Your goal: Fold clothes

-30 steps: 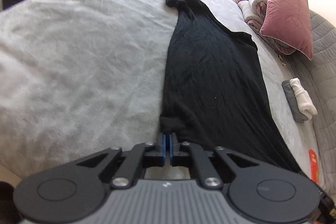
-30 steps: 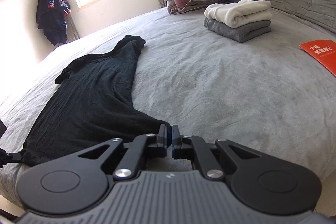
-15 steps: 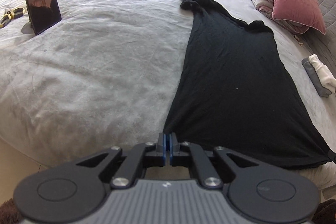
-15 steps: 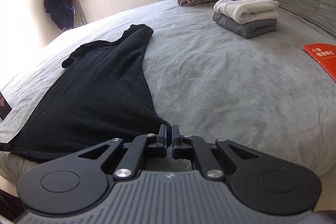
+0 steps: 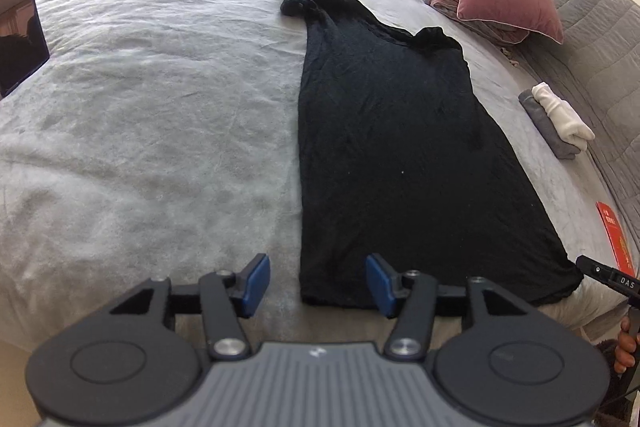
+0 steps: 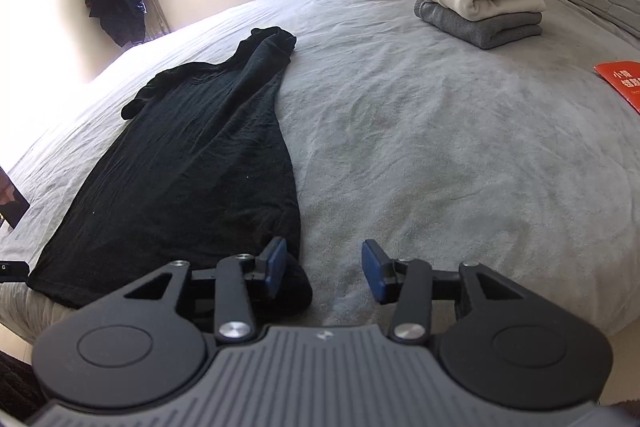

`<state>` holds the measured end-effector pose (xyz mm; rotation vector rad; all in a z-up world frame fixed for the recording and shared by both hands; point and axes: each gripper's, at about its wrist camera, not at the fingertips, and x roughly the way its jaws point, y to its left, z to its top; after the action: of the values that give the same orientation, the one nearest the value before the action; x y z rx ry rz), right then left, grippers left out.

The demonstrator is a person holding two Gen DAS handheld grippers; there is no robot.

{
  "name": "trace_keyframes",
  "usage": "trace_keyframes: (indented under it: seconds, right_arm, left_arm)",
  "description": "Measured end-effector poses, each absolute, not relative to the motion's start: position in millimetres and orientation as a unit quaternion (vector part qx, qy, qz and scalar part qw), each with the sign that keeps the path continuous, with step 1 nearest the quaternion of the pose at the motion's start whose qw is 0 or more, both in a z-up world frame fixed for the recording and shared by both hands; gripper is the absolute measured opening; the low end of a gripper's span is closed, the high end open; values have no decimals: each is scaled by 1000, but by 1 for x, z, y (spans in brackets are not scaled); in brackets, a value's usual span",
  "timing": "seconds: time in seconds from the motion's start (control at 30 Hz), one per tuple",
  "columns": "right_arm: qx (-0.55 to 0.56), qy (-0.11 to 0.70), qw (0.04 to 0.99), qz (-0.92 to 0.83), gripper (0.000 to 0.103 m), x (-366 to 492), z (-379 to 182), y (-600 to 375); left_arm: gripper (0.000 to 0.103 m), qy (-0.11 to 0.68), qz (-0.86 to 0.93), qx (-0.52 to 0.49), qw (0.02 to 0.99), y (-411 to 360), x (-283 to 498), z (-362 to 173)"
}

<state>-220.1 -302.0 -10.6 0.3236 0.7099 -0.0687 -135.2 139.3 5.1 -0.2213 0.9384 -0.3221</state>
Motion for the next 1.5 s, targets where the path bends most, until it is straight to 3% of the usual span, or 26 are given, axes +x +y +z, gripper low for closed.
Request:
trace_keyframes:
  seconds: [0.27, 0.5, 0.6, 0.77, 1.1, 1.5]
  right_arm:
    - [126, 348, 929, -9, 46, -152, 21, -279]
    - [74, 341, 935, 62, 46, -43, 39, -209]
    - [58, 337, 934, 102, 46, 4, 39, -172]
    - [26, 321, 932, 166, 46, 67, 36, -110]
    - [-14, 304, 916, 260, 46, 145, 8, -22]
    - [-24, 317, 918, 238, 46, 209, -16, 5]
  left_arm:
    - [55, 433, -130, -169, 876, 132, -31, 17]
    - [55, 411, -71, -220, 882, 135, 47, 17]
    - [55, 369, -48, -246, 895, 144, 52, -1]
    - [50, 375, -21, -304, 876, 168, 67, -9]
    - [55, 364, 94, -252, 892, 195, 85, -6]
    - [61, 357, 113, -276, 885, 207, 95, -10]
